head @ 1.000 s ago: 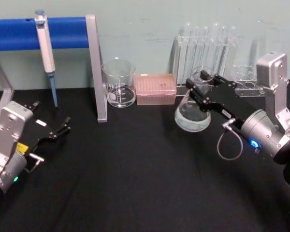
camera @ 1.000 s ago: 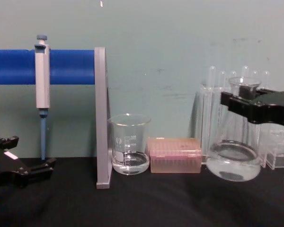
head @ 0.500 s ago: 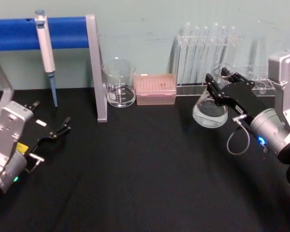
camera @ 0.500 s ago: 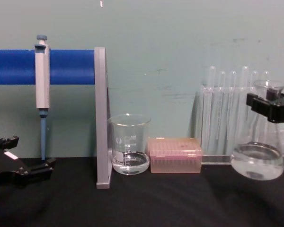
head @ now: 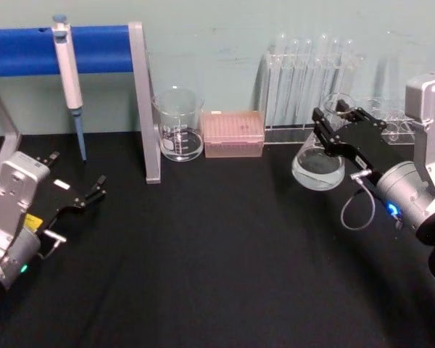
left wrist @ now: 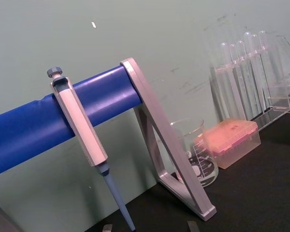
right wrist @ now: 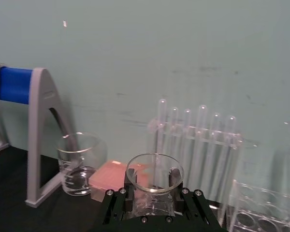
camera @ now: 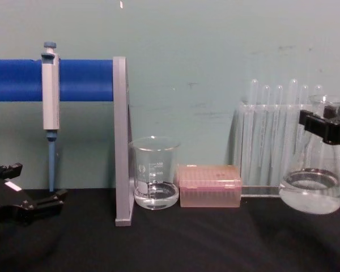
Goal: Grasp the erlenmeyer flask with one hand, shake it three times, then place it back.
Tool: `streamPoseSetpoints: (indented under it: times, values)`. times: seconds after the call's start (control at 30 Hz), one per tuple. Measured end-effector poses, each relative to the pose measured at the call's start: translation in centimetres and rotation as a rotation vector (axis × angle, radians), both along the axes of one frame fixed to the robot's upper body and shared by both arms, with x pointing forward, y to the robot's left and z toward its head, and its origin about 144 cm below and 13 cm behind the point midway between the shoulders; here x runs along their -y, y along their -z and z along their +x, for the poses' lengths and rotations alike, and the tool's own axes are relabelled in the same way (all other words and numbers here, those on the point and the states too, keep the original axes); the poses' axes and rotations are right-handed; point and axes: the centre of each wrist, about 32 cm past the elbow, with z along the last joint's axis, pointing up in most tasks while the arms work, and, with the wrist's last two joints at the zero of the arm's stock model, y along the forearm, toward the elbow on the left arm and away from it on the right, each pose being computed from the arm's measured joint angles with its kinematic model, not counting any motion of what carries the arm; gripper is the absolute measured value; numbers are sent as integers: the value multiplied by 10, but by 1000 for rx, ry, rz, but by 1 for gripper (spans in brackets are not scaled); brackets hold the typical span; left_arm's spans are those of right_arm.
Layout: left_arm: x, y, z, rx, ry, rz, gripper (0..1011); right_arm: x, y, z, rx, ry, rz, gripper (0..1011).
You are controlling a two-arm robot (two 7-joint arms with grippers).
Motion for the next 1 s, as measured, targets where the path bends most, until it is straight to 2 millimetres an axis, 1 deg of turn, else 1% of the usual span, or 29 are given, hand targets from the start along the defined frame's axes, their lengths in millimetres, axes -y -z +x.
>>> streamPoseSetpoints:
  times: [0.2, 0.6, 1.0]
  values:
    - [0, 0, 0, 0, 0, 0, 1001, -2, -1, -1, 6, -50, 2, 450]
    - [0, 0, 0, 0, 0, 0, 1001, -5, -2, -6, 26, -254, -15, 450]
    - [0, 0, 0, 0, 0, 0, 1001, -6, 0, -9, 39, -402, -46, 450]
